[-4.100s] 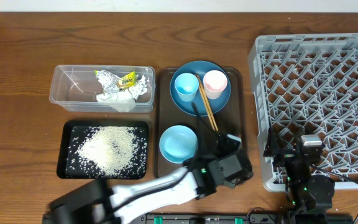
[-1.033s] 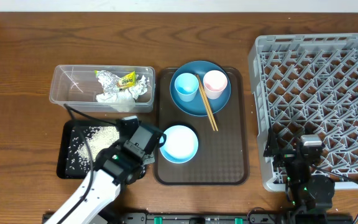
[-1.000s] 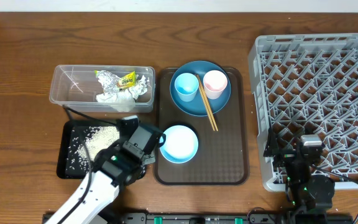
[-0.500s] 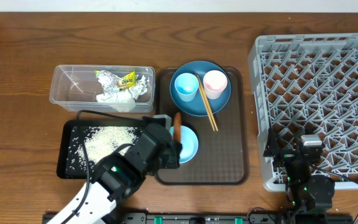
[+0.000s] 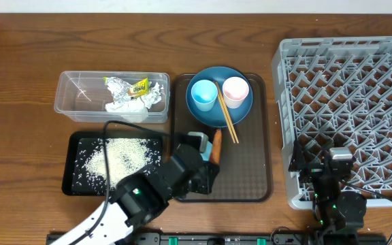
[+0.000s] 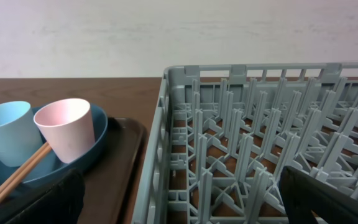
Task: Sort waste into correct bins and load items into the dishwasher rack
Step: 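Bring the carrot back and lower it onto the brown tray beside the bowl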
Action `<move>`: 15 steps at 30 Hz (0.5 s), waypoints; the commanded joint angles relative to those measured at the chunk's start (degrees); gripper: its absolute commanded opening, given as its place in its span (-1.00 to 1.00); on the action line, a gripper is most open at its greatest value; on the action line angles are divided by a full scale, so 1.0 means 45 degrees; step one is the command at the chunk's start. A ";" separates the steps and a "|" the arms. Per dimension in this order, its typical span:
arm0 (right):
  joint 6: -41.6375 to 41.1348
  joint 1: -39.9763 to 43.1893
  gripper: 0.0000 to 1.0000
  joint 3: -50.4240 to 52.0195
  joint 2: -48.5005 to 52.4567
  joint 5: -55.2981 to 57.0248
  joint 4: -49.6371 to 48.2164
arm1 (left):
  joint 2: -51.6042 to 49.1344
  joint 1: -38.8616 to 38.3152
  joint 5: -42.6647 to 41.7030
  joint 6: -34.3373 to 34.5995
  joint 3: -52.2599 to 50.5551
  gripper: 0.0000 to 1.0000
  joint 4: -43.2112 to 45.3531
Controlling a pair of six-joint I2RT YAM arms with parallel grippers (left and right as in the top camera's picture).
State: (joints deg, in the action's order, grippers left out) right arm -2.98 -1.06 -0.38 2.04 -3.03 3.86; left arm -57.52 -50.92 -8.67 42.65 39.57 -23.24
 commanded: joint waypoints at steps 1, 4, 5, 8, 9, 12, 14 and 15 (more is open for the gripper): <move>0.0058 0.0015 0.98 0.0015 0.0024 -0.0005 0.0049 | -0.0500 -0.0510 -0.0024 0.0214 0.0364 -0.71 0.0447; 0.0058 0.0015 0.98 0.0015 0.0024 0.0000 0.0049 | -0.1112 -0.0967 -0.0024 0.0219 0.0364 -0.70 0.1039; 0.0058 0.0015 0.99 0.0015 0.0024 -0.0005 0.0049 | -0.1316 -0.1093 -0.0024 0.0219 0.0364 -0.70 0.1239; 0.0058 0.0015 0.99 0.0015 0.0024 -0.0005 0.0049 | -0.1962 -0.1433 -0.0029 0.0267 0.0364 -0.71 0.1783; 0.0058 0.0015 0.99 0.0015 0.0024 -0.0005 0.0049 | -0.2171 -0.1549 -0.0024 0.0335 0.0364 -0.70 0.1957; 0.0058 0.0015 0.98 0.0015 0.0024 -0.0005 0.0049 | -0.2696 -0.1855 -0.0019 0.0359 0.0364 -0.70 0.2390; 0.0058 0.0015 0.99 0.0015 0.0024 -0.0005 0.0049 | -0.3031 -0.2045 -0.0015 0.0355 0.0364 -0.70 0.2642; 0.0058 0.0015 0.99 0.0015 0.0024 -0.0005 0.0049 | -0.3152 -0.2108 0.0005 0.0355 0.0364 -0.70 0.2720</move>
State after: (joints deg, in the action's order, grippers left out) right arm -2.98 -1.06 -0.40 2.04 -3.01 3.86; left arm -70.24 -59.42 -8.69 43.75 39.59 -11.86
